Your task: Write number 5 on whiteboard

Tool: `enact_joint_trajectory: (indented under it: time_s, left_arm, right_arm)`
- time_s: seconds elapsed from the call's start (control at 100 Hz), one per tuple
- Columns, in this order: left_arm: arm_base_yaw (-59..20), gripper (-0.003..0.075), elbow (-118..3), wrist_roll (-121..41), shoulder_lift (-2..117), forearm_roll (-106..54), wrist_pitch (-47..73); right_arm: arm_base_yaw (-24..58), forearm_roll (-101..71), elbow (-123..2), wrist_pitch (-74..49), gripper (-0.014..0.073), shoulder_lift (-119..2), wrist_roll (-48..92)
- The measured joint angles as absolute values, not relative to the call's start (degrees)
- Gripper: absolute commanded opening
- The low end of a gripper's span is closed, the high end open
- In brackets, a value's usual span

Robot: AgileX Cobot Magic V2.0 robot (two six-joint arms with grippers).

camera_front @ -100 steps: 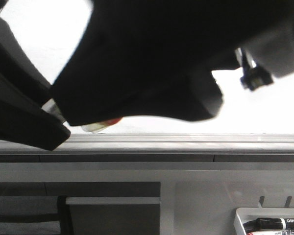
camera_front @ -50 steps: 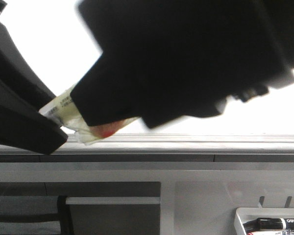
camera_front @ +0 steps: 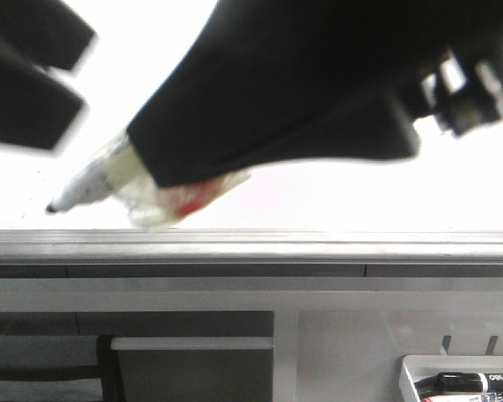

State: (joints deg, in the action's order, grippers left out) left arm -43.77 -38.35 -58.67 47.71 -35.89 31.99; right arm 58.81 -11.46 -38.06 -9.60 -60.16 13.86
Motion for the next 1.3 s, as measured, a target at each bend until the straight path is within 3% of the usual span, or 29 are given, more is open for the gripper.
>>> enact_joint_trajectory:
  time_s: [0.15, 0.44, 0.84, 1.3]
  left_arm:
    - [-39.4, 0.0347, -38.2, -42.2, 36.6, -27.1, 32.0]
    - [-29.9, -0.0021, -32.1, -24.5, 17.7, -22.6, 32.2]
    - [-26.2, -0.002, -27.6, -23.4, 12.7, -24.8, 30.9]
    - [-26.2, -0.002, -27.6, -23.3, 12.7, -25.6, 30.9]
  right_arm:
    - [54.3, -11.5, -38.1, -11.7, -0.0038, -58.3, 13.9]
    - [45.8, -11.5, -38.8, -8.8, -0.0038, -58.6, 13.9]
    - [41.6, -7.6, -52.3, -15.1, -0.0038, -67.1, 13.7]
    - [37.5, -6.2, -53.7, -14.4, -0.0037, -68.6, 13.7]
